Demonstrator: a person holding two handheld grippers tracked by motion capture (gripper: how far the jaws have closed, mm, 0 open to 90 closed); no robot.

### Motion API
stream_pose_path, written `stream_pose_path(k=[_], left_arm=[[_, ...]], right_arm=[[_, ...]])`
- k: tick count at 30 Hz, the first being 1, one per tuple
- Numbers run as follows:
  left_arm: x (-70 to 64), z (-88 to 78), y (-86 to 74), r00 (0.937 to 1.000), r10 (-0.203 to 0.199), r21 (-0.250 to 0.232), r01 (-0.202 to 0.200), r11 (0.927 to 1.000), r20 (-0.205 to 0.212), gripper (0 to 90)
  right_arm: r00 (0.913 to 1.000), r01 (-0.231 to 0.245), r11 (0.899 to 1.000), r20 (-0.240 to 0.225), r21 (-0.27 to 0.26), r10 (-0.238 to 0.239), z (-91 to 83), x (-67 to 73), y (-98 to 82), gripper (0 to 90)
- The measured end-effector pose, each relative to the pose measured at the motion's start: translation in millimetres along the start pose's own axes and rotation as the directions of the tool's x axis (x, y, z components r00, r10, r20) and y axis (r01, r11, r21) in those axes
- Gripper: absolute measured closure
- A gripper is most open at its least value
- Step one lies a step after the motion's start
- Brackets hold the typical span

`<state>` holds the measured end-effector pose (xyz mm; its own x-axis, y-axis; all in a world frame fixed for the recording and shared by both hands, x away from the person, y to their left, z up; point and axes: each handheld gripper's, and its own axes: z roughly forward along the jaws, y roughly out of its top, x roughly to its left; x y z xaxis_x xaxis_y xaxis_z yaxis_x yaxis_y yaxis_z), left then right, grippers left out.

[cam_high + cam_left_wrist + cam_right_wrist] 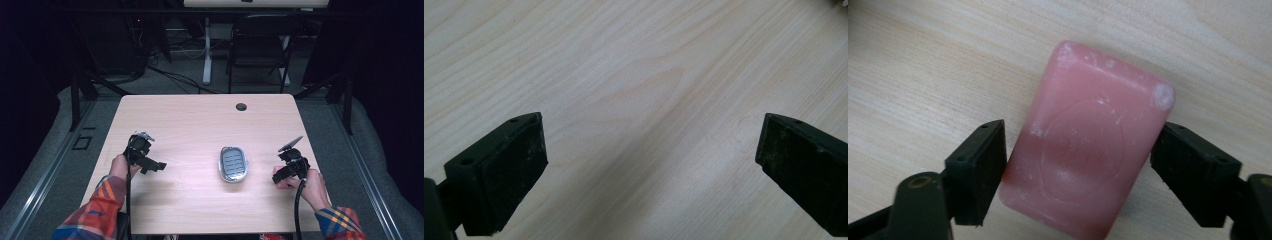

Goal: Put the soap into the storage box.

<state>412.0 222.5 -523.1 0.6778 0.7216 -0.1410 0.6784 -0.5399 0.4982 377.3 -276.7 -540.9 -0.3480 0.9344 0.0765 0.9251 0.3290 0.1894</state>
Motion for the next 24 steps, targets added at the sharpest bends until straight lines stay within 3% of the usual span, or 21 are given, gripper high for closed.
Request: stream_pose_path(k=[7, 12, 16, 18, 19, 24], left_arm=[[0.2, -0.1, -0.1, 1.0000, 0.002, 0.003, -0.002, 1.0000, -0.002, 0.0], [0.0, 0.1, 0.1, 1.0000, 0.004, 0.004, -0.004, 1.0000, -0.001, 0.0], [-0.1, 0.2, 0.1, 1.0000, 0.004, 0.004, -0.004, 1.0000, -0.001, 0.0], [-0.1, 0.4, 0.1, 1.0000, 0.003, 0.005, -0.003, 1.0000, 0.000, 0.0], [-0.3, 0.5, 0.0, 1.0000, 0.000, 0.004, 0.000, 1.0000, 0.000, 0.0], [-0.2, 0.9, 0.1, 1.0000, -0.001, 0.006, 0.001, 1.0000, 0.002, 0.0]], right_arm=[[1.0000, -0.009, 1.000, 0.002, -0.013, 0.009, -0.2, 0.5, -1.6, 35.1], [0.9995, 0.030, 1.000, 0.005, 0.011, -0.030, -1.1, -0.3, -0.7, 36.1], [0.9998, 0.019, 1.000, -0.007, -0.008, -0.019, 1.6, 0.0, -2.1, 36.0], [0.9989, 0.048, 0.999, -0.005, 0.019, -0.048, 0.8, -2.0, -1.2, 35.8], [0.9997, 0.024, 1.000, -0.010, -0.006, -0.024, 3.2, -1.0, -2.3, 35.8], [0.9987, 0.051, 0.998, -0.002, 0.021, -0.051, 3.0, -0.9, -1.3, 36.2]])
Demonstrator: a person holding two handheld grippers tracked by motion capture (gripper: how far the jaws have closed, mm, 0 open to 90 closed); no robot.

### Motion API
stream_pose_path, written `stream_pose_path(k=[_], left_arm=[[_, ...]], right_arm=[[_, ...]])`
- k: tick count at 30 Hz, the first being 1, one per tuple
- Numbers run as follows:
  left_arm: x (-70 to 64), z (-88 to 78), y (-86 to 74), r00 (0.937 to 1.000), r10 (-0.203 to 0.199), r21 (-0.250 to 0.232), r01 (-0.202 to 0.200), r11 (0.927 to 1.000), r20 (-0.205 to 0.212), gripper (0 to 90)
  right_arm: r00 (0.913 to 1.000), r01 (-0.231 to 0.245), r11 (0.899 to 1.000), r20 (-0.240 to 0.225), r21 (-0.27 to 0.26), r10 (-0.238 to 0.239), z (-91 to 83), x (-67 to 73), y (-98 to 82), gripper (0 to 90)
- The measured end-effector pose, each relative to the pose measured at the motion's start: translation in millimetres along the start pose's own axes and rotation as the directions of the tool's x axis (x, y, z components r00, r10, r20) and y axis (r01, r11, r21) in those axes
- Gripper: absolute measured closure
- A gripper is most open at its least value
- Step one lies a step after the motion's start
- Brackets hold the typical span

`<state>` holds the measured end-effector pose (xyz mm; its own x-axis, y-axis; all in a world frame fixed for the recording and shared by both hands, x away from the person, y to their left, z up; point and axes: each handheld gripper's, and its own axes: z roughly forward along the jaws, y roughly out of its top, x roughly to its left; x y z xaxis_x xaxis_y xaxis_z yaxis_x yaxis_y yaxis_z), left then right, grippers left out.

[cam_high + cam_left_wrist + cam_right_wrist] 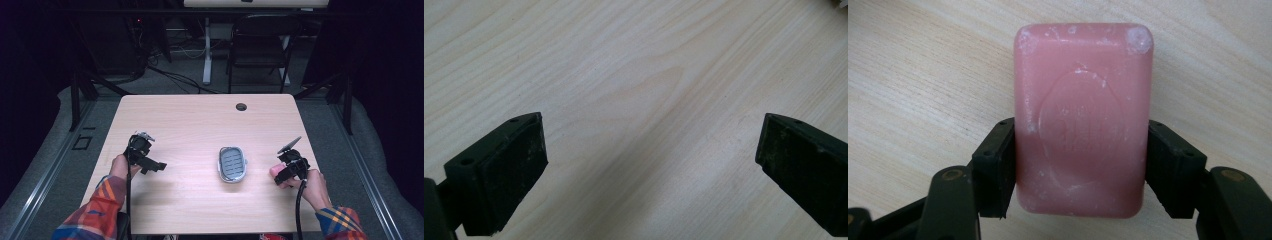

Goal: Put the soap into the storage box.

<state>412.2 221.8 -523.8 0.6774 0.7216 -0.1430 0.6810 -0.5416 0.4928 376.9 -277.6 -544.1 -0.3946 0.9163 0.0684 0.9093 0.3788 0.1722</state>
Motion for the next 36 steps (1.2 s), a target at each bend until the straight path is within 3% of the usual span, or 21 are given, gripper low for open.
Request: stream_pose_path(k=[9, 10, 12, 21, 24, 31, 32, 33, 35, 36], left_arm=[[0.0, 0.2, 0.0, 1.0000, 0.000, 0.000, 0.000, 1.0000, 0.000, 0.0], [0.1, 0.3, 0.0, 1.0000, -0.001, -0.002, 0.001, 1.0000, 0.000, 0.0], [0.2, 0.3, 0.0, 1.0000, -0.001, 0.001, 0.001, 1.0000, 0.001, 0.0], [0.5, -0.4, -0.3, 1.0000, 0.001, -0.002, -0.001, 1.0000, 0.000, 0.0], [0.5, -0.5, -0.3, 1.0000, 0.000, -0.003, 0.000, 1.0000, -0.002, 0.0], [0.5, -0.8, -0.4, 1.0000, 0.002, -0.002, -0.002, 1.0000, -0.003, 0.0], [0.6, -0.9, -0.4, 1.0000, 0.003, -0.002, -0.003, 1.0000, -0.004, 0.0], [0.7, -1.0, -0.4, 1.0000, 0.004, -0.002, -0.004, 1.0000, -0.004, 0.0], [0.7, -1.0, -0.5, 1.0000, 0.002, -0.002, -0.002, 1.0000, -0.003, 0.1], [0.6, -1.0, -0.5, 1.0000, 0.002, -0.002, -0.002, 1.0000, -0.004, 0.0]], right_arm=[[0.9998, 0.018, 1.000, 0.002, 0.005, -0.018, -0.8, -0.7, 0.0, 36.6], [1.0000, -0.003, 1.000, -0.007, -0.018, 0.003, 0.5, 0.1, -1.0, 36.6], [0.9999, 0.016, 1.000, -0.006, 0.002, -0.016, -1.7, -1.3, -0.5, 36.7], [0.9997, 0.017, 0.999, -0.019, -0.029, -0.018, -7.3, 0.4, -1.0, 36.7], [0.9988, 0.041, 0.999, -0.026, -0.005, -0.041, -10.7, -1.0, -0.2, 36.7], [0.9986, 0.044, 0.999, -0.028, -0.013, -0.044, -16.5, -2.6, -0.9, 36.8], [0.9990, 0.013, 0.999, -0.042, -0.053, -0.015, -14.2, -1.2, -2.6, 36.8], [0.9990, 0.014, 0.998, -0.042, -0.058, -0.016, -14.1, -1.0, -2.7, 36.8], [0.9978, 0.058, 0.998, -0.032, -0.008, -0.058, -19.4, -3.0, -0.5, 36.8], [0.9989, 0.026, 0.999, -0.039, -0.046, -0.028, -17.5, -1.2, -2.0, 36.8]])
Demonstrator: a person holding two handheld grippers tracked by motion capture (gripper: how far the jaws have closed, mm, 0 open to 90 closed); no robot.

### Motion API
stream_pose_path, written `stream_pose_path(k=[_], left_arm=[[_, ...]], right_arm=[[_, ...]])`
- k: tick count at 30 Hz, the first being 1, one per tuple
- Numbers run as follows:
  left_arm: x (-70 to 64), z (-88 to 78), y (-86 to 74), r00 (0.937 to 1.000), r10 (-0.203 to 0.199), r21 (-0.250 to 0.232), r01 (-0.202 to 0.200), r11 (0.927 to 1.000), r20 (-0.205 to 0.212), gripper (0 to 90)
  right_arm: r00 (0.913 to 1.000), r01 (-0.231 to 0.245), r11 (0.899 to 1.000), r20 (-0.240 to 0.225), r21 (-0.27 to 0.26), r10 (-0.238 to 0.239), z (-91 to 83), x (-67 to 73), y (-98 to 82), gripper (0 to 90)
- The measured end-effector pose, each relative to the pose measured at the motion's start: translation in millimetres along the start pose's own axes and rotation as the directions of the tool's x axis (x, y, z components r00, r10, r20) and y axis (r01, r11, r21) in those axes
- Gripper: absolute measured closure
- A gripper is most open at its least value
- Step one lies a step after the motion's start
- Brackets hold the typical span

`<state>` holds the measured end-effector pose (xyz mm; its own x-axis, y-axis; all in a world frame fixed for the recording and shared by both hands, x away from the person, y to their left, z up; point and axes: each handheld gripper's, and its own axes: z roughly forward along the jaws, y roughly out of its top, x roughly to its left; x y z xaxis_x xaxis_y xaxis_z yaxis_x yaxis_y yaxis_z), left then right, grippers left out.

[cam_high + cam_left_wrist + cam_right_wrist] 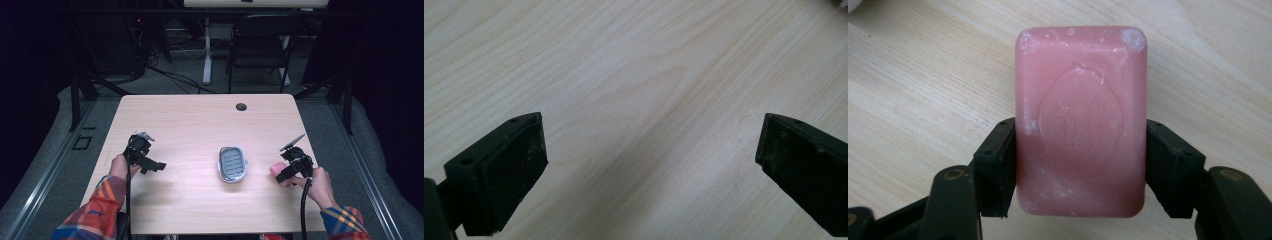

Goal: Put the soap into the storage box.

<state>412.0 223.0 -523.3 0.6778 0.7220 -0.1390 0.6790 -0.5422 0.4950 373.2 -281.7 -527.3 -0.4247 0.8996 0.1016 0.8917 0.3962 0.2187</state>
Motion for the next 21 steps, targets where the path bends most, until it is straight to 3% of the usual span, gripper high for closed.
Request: stream_pose_path(k=[2, 3, 5, 21], left_arm=[[0.1, -0.2, 0.0, 1.0000, 0.003, 0.000, -0.003, 1.0000, -0.001, 0.0], [0.1, -0.2, 0.0, 1.0000, 0.003, 0.000, -0.003, 1.0000, -0.001, 0.0], [0.1, -0.3, 0.0, 1.0000, 0.003, 0.000, -0.003, 1.0000, -0.001, 0.0], [-0.8, 0.1, 0.5, 1.0000, 0.003, 0.001, -0.003, 1.0000, -0.001, 0.0]], right_arm=[[0.9998, 0.018, 1.000, 0.002, 0.016, -0.018, -3.6, -0.9, 0.9, 36.8], [1.0000, 0.001, 1.000, -0.002, -0.015, -0.001, -2.8, 0.0, -0.1, 36.8], [0.9998, 0.020, 1.000, 0.000, 0.010, -0.020, -6.2, -1.4, 0.9, 36.8], [0.9992, 0.041, 0.999, 0.001, -0.007, -0.041, -17.0, 2.1, 4.1, 36.9]])
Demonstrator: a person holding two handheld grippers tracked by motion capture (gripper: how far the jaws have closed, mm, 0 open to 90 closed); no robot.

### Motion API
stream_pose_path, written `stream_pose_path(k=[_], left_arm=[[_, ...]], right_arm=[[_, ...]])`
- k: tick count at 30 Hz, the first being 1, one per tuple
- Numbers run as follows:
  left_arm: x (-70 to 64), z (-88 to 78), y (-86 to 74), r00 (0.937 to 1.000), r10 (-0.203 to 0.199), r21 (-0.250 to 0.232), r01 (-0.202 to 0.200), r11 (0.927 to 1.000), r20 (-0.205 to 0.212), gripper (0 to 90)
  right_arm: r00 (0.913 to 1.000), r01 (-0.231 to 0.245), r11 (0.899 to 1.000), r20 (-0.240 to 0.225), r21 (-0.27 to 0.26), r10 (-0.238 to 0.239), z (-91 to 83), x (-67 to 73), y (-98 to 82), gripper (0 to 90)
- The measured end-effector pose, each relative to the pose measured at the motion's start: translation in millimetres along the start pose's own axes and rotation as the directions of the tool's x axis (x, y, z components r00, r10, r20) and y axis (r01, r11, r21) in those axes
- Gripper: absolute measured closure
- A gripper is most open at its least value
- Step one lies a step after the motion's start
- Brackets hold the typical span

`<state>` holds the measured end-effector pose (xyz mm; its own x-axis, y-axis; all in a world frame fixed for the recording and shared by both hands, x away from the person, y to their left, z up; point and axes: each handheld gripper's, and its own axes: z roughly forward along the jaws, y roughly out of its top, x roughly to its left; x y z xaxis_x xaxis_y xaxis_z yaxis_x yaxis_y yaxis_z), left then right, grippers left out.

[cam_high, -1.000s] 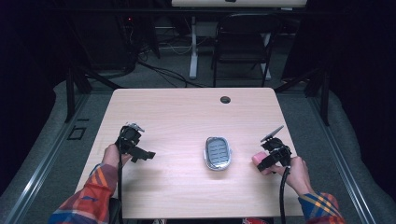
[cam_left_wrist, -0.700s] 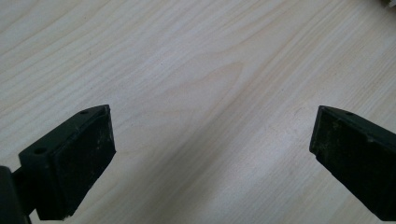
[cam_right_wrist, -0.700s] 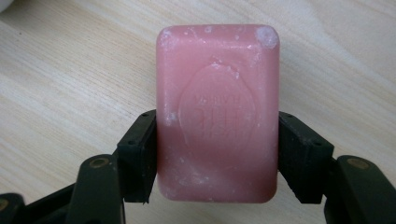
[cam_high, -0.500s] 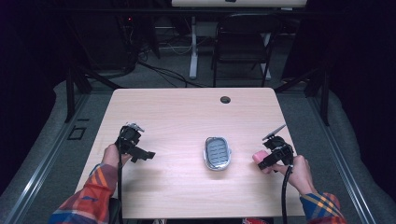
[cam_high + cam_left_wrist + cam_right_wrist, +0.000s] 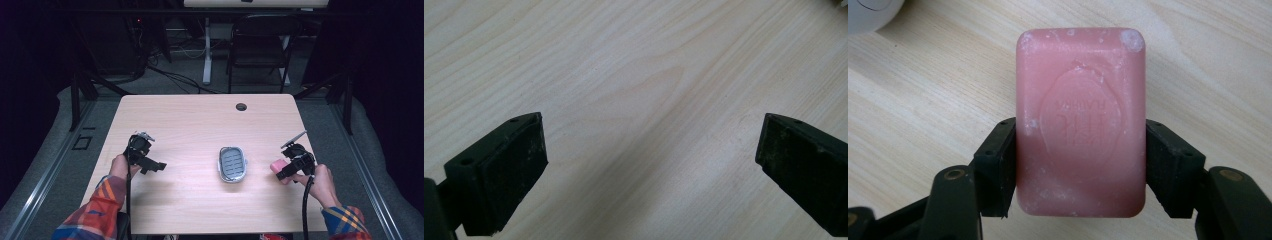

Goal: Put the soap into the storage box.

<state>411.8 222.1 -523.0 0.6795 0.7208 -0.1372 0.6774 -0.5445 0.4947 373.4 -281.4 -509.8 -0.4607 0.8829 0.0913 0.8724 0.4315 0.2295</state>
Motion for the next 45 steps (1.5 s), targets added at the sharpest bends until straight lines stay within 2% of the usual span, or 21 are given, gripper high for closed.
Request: stream_pose_path(k=[1, 2, 4, 6, 7, 9, 12, 13, 16, 22, 24, 25, 27, 28, 29, 31, 32, 33, 35, 36, 45], left_arm=[[0.0, 0.0, 0.0, 1.0000, 0.001, 0.000, -0.001, 1.0000, -0.001, 0.0], [0.0, 0.0, 0.1, 1.0000, 0.001, 0.001, -0.001, 1.0000, -0.001, 0.0], [-0.1, 0.0, 0.1, 1.0000, 0.001, 0.001, -0.001, 1.0000, -0.001, 0.0], [-0.1, 0.0, 0.1, 1.0000, 0.002, 0.000, -0.002, 1.0000, -0.001, 0.0], [0.0, 0.0, 0.1, 1.0000, 0.001, 0.001, -0.001, 1.0000, 0.000, 0.0], [0.2, 0.0, 0.1, 1.0000, 0.002, 0.001, -0.002, 1.0000, -0.001, 0.0], [0.3, 0.1, 0.0, 1.0000, 0.001, 0.001, -0.001, 1.0000, 0.000, 0.0], [0.4, 0.0, 0.0, 1.0000, 0.001, 0.001, -0.001, 1.0000, 0.000, 0.0], [0.3, -0.1, 0.0, 1.0000, 0.001, 0.000, -0.001, 1.0000, 0.000, 0.0], [0.2, 0.1, 0.1, 1.0000, 0.001, 0.000, -0.001, 1.0000, 0.001, 0.0], [0.2, 0.3, 0.1, 1.0000, 0.001, 0.001, -0.001, 1.0000, 0.001, 0.0], [0.1, 0.3, 0.2, 1.0000, 0.000, 0.002, 0.000, 1.0000, 0.002, 0.0], [0.0, 0.5, 0.3, 1.0000, 0.000, 0.002, 0.000, 1.0000, 0.002, 0.0], [0.0, 0.7, 0.4, 1.0000, 0.000, 0.002, 0.000, 1.0000, 0.003, 0.0], [-0.1, 0.8, 0.4, 1.0000, -0.002, 0.002, 0.002, 1.0000, 0.005, 0.0], [-0.1, 1.1, 0.5, 1.0000, -0.003, 0.001, 0.003, 1.0000, 0.006, 0.0], [-0.1, 1.2, 0.6, 1.0000, -0.002, 0.000, 0.002, 1.0000, 0.005, 0.0], [-0.2, 1.4, 0.6, 1.0000, -0.005, 0.000, 0.005, 1.0000, 0.006, 0.0], [-0.3, 1.7, 0.9, 1.0000, -0.005, -0.002, 0.005, 1.0000, 0.007, 0.0], [-0.4, 1.7, 1.1, 1.0000, -0.004, 0.000, 0.004, 1.0000, 0.007, 0.0], [-0.3, 2.2, 2.4, 1.0000, 0.005, 0.005, -0.005, 1.0000, 0.005, 0.0]], right_arm=[[0.9996, -0.027, 0.999, -0.011, -0.026, 0.027, 1.2, 2.1, -0.7, 36.9], [0.9999, -0.013, 1.000, 0.006, -0.017, 0.014, -0.3, 2.3, 0.3, 36.9], [1.0000, 0.007, 1.000, 0.003, 0.003, -0.007, -3.0, 1.6, 2.2, 36.9], [1.0000, -0.001, 1.000, 0.006, 0.002, 0.001, -3.9, 2.2, 3.0, 36.9], [0.9999, -0.012, 1.000, 0.004, -0.022, 0.012, -2.9, 3.0, 3.0, 36.9], [1.0000, 0.004, 1.000, 0.004, 0.004, -0.004, -5.3, 2.0, 5.8, 36.9], [0.9999, 0.002, 1.000, 0.010, -0.005, -0.002, -6.5, 3.1, 8.5, 36.9], [0.9997, 0.022, 1.000, 0.007, 0.000, -0.022, -7.2, 2.1, 9.9, 36.9], [1.0000, 0.003, 1.000, 0.006, -0.022, -0.003, -6.8, 4.1, 11.3, 37.0], [0.9997, 0.025, 1.000, 0.002, 0.002, -0.025, -9.3, 5.5, 17.2, 37.0], [0.9999, 0.011, 1.000, 0.006, -0.022, -0.011, -7.5, 7.7, 17.8, 37.0], [0.9994, 0.034, 0.999, 0.001, 0.002, -0.034, -8.8, 6.5, 19.6, 37.0], [0.9998, 0.019, 1.000, -0.002, -0.018, -0.019, -7.3, 8.3, 20.3, 37.0], [0.9993, 0.039, 0.999, 0.000, 0.001, -0.039, -8.6, 7.6, 22.1, 37.0], [0.9999, 0.015, 1.000, -0.006, -0.021, -0.015, -7.2, 9.5, 22.3, 37.0], [0.9992, 0.041, 0.999, -0.002, 0.000, -0.041, -8.8, 8.8, 25.0, 37.0], [0.9997, 0.024, 0.999, -0.009, -0.027, -0.024, -6.8, 10.4, 25.1, 37.0], [0.9990, 0.045, 0.999, -0.005, 0.010, -0.045, -9.4, 9.9, 27.5, 37.0], [0.9988, 0.049, 0.999, 0.005, 0.003, -0.049, -8.9, 11.4, 29.3, 37.0], [0.9993, 0.036, 0.999, -0.006, -0.023, -0.036, -7.5, 13.0, 30.1, 37.0], [0.9983, 0.058, 0.998, 0.010, -0.020, -0.058, -13.4, 17.5, 38.0, 37.0]])
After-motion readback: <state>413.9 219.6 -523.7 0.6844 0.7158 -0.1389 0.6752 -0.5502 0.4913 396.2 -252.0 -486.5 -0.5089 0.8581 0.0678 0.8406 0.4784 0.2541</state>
